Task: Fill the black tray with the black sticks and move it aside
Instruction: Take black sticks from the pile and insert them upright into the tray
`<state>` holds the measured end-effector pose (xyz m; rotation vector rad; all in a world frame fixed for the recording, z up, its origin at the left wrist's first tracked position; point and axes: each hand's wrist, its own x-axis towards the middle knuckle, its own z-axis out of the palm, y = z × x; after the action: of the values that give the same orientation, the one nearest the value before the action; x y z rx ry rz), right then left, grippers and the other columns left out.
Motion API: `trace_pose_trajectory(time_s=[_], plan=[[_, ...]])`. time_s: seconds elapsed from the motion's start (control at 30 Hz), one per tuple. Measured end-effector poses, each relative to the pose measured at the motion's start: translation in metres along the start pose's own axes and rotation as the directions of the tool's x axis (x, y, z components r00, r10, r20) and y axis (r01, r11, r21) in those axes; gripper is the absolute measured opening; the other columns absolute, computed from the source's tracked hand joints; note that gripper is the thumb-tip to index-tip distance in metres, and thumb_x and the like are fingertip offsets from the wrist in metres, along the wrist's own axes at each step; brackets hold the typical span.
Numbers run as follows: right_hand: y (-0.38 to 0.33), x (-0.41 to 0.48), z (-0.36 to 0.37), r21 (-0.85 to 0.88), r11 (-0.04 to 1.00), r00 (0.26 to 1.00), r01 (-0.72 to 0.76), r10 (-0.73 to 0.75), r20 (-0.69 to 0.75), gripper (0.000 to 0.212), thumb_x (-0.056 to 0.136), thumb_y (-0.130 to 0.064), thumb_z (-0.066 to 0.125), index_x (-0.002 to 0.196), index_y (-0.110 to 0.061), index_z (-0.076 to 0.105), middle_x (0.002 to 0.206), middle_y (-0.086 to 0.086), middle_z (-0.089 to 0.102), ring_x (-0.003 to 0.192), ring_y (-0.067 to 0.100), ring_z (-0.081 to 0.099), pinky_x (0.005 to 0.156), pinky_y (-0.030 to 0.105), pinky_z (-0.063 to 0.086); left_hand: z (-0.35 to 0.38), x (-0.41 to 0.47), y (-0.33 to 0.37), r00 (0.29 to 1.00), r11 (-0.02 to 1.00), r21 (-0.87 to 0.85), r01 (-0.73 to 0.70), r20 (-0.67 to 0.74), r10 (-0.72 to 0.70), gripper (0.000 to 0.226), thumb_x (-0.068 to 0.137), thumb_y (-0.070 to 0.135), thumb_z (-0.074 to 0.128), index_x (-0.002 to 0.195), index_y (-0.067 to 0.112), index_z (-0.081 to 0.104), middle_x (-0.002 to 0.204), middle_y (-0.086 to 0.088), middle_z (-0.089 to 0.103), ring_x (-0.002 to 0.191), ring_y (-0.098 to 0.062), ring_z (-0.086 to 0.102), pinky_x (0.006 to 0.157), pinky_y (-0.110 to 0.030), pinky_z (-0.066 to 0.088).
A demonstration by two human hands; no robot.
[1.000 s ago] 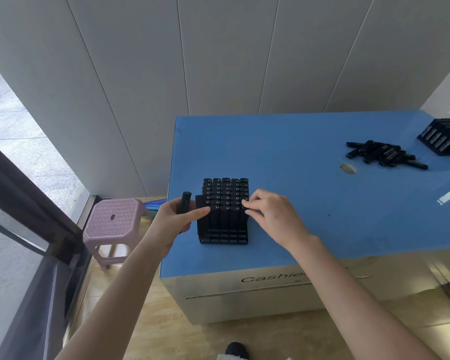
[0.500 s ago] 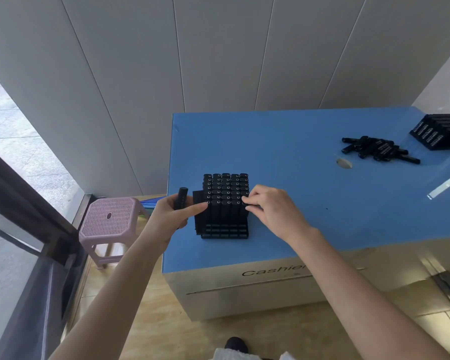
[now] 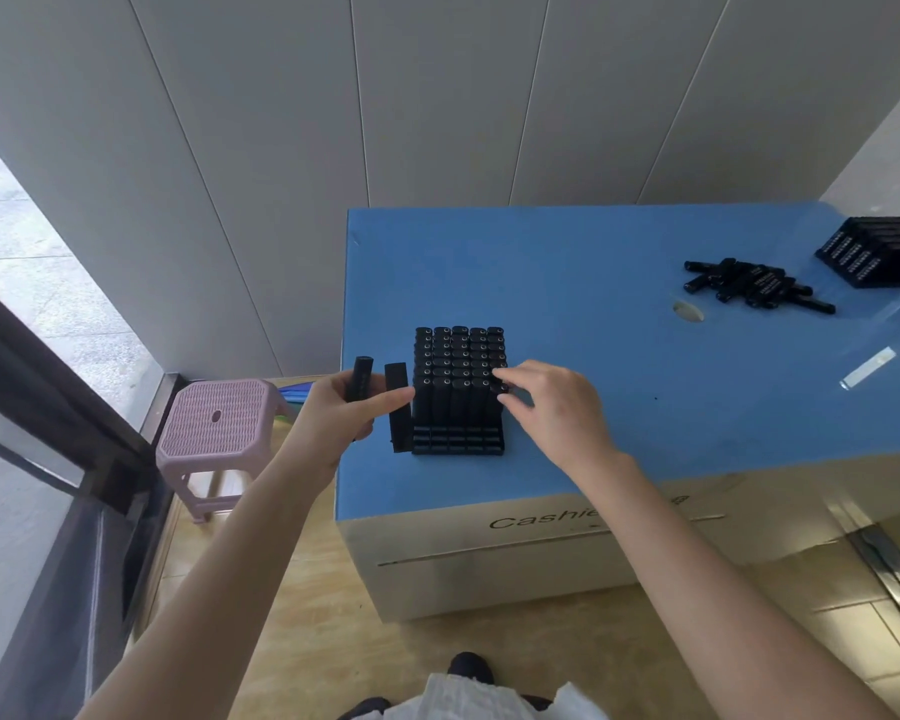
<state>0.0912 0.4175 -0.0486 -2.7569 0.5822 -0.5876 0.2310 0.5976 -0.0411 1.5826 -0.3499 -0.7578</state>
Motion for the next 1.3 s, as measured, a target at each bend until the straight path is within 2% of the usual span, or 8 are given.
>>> trace_pose_trajectory(time_s=[0.1, 0.17, 0.27, 0.43, 0.57, 0.77, 1.03, 1.3], plan=[[-0.022, -0.008, 0.002, 0.133, 0.991, 0.993, 0.012, 0.003, -0.115, 0.019, 0.086, -0.017, 0.062, 0.104, -0.016, 0.069, 0.097, -0.006, 0.066, 0.086, 0.012, 0.061, 0.069, 0.020, 0.044, -0.003, -0.002, -0.001, 1.000, 1.000, 0.001, -0.006, -0.002, 0.006, 0.025, 0.075, 0.015, 0.075, 0.092, 0.002, 0.062, 0.060, 0.003, 0.046, 0.049, -0.008, 0.036, 0.048, -0.016, 0.035], [-0.042, -0.012, 0.004, 0.404, 0.913, 0.998, -0.064, 0.067, 0.007, 0.021, 0.087, -0.020, 0.061, 0.107, -0.016, 0.068, 0.091, -0.007, 0.065, 0.079, 0.007, 0.062, 0.072, 0.018, 0.050, -0.004, -0.003, -0.002, 1.000, 1.000, 0.000, -0.016, 0.007, 0.016, 0.028, 0.074, 0.015, 0.076, 0.093, -0.001, 0.063, 0.056, 0.007, 0.047, 0.046, -0.006, 0.035, 0.046, -0.016, 0.033], [-0.070, -0.019, 0.010, 0.589, 0.734, 0.923, -0.339, 0.138, 0.358, 0.033, 0.085, -0.024, 0.065, 0.116, -0.016, 0.061, 0.092, -0.007, 0.066, 0.083, 0.007, 0.066, 0.079, 0.018, 0.053, -0.004, -0.006, -0.002, 0.999, 0.999, -0.025, -0.032, 0.008, 0.032, 0.023, 0.074, 0.015, 0.076, 0.087, 0.001, 0.062, 0.053, 0.007, 0.045, 0.044, -0.006, 0.033, 0.045, -0.017, 0.032], [-0.087, -0.029, 0.020, 0.806, 0.339, 0.872, -0.485, 0.254, 0.418, 0.015, 0.083, -0.007, 0.067, 0.097, -0.013, 0.063, 0.087, 0.003, 0.070, 0.080, 0.013, 0.069, 0.076, 0.021, 0.055, -0.004, -0.009, -0.003, 0.999, 0.998, -0.050, -0.041, 0.031, 0.042, 0.014, 0.079, 0.013, 0.072, 0.076, 0.009, 0.059, 0.051, 0.007, 0.043, 0.045, -0.009, 0.031, 0.046, -0.019, 0.030], [-0.069, -0.023, 0.013, 0.764, 0.529, 0.919, -0.370, 0.330, 0.216, 0.012, 0.081, -0.011, 0.069, 0.090, -0.017, 0.071, 0.079, -0.003, 0.069, 0.071, 0.004, 0.063, 0.070, 0.015, 0.049, -0.012, -0.009, -0.005, 1.000, 0.998, -0.067, 0.013, 0.012, -0.012, 0.012, 0.090, 0.019, 0.060, 0.094, 0.008, 0.059, 0.068, -0.005, 0.043, 0.051, -0.012, 0.032, 0.052, -0.022, 0.031], [-0.052, -0.008, 0.004, 0.494, 0.850, 0.973, -0.184, 0.228, -0.029, 0.015, 0.076, -0.012, 0.074, 0.088, -0.013, 0.066, 0.075, -0.012, 0.063, 0.065, 0.000, 0.058, 0.068, 0.007, 0.046, -0.022, -0.011, -0.009, 0.994, 0.987, -0.112, 0.113, 0.023, -0.111, 0.016, 0.098, 0.015, 0.041, 0.084, 0.010, 0.045, 0.076, -0.004, 0.050, 0.040, -0.010, 0.038, 0.044, -0.020, 0.032], [-0.059, 0.005, 0.029, 0.332, 0.940, 0.997, -0.073, 0.080, -0.006, 0.011, 0.079, -0.011, 0.071, 0.089, -0.012, 0.067, 0.082, -0.004, 0.070, 0.070, 0.012, 0.062, 0.072, 0.027, 0.053, -0.029, -0.020, -0.007, 0.992, 0.984, -0.130, 0.123, 0.052, -0.117, 0.022, 0.098, 0.022, 0.044, 0.084, 0.009, 0.055, 0.079, -0.005, 0.050, 0.057, -0.015, 0.053, 0.066, -0.028, 0.041], [-0.066, 0.016, 0.032, 0.217, 0.976, 0.997, -0.004, -0.014, 0.081, 0.013, 0.082, -0.012, 0.068, 0.094, -0.009, 0.071, 0.090, 0.001, 0.068, 0.079, 0.019, 0.063, 0.073, 0.033, 0.052, -0.031, -0.024, -0.006, 0.995, 0.994, 0.049, 0.101, 0.002, -0.102, 0.031, 0.097, 0.033, 0.046, 0.081, 0.014, 0.065, 0.076, -0.003, 0.043, 0.071, -0.021, 0.037, 0.074, -0.035, 0.033]])
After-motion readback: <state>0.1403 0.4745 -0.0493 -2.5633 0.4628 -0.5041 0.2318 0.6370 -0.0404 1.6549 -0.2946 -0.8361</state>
